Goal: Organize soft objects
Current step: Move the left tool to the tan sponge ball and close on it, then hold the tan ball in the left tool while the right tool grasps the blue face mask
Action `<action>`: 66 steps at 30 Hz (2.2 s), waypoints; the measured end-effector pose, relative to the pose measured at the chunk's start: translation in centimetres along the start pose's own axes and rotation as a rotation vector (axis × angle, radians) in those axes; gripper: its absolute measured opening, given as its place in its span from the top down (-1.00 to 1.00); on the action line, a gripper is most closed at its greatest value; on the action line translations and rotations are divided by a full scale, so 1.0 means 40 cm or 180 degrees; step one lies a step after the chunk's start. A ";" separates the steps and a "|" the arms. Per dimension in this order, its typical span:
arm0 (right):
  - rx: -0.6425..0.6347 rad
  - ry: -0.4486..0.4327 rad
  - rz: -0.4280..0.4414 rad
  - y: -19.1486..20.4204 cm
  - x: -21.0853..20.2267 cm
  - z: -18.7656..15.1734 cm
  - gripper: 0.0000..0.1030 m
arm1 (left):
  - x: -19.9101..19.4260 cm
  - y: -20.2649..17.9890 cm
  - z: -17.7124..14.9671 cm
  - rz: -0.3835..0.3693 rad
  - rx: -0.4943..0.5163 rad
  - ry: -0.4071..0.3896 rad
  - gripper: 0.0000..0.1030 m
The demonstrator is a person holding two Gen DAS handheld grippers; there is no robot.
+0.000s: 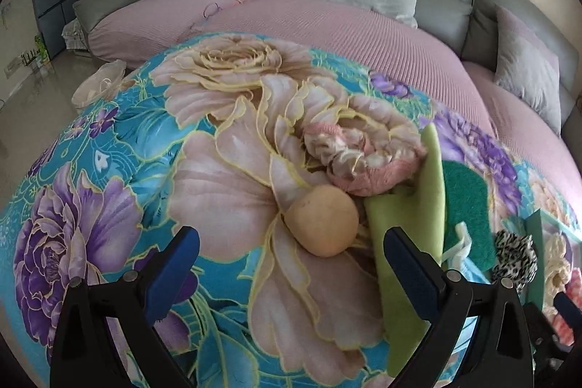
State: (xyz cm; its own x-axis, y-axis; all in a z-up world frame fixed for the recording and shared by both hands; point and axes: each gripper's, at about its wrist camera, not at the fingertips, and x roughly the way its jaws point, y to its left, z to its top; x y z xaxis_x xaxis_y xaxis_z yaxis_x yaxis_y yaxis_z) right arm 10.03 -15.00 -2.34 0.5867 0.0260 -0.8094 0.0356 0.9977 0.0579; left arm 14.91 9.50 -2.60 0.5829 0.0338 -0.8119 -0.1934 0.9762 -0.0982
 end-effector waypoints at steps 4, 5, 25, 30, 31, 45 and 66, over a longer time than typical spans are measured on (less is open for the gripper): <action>-0.0001 0.0025 -0.0019 -0.003 0.005 0.001 -1.00 | 0.019 -0.004 -0.002 -0.0080 -0.0059 0.0024 -0.96; -0.0005 0.0029 -0.0019 -0.004 0.005 0.001 -1.00 | 0.025 0.000 -0.002 -0.0092 -0.0109 0.0024 -0.96; 0.0003 0.0033 -0.0073 -0.018 0.026 0.012 -1.00 | 0.094 -0.040 0.003 0.0083 0.0287 -0.0055 -0.34; -0.0039 0.0060 -0.0080 -0.010 0.033 0.012 -1.00 | 0.093 -0.050 0.001 -0.0014 0.0348 -0.0043 -0.05; -0.0045 0.0068 -0.0080 -0.009 0.035 0.012 -1.00 | 0.092 -0.053 0.000 -0.0005 0.0363 -0.0045 -0.05; -0.0217 0.0005 0.0004 0.020 0.026 0.010 -1.00 | 0.066 -0.046 -0.004 -0.0041 0.0339 0.0014 -0.02; -0.0886 0.0161 0.0449 0.155 0.037 -0.036 -1.00 | -0.023 0.045 0.017 0.0005 -0.0096 -0.0029 -0.02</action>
State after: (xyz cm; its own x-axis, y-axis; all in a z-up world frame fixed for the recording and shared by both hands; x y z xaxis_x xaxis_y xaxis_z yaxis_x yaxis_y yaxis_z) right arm 9.95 -8.66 -4.03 0.5289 0.1617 -0.8332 -0.2702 0.9627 0.0153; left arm 14.57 11.38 -1.65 0.5896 0.0374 -0.8068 -0.2180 0.9692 -0.1144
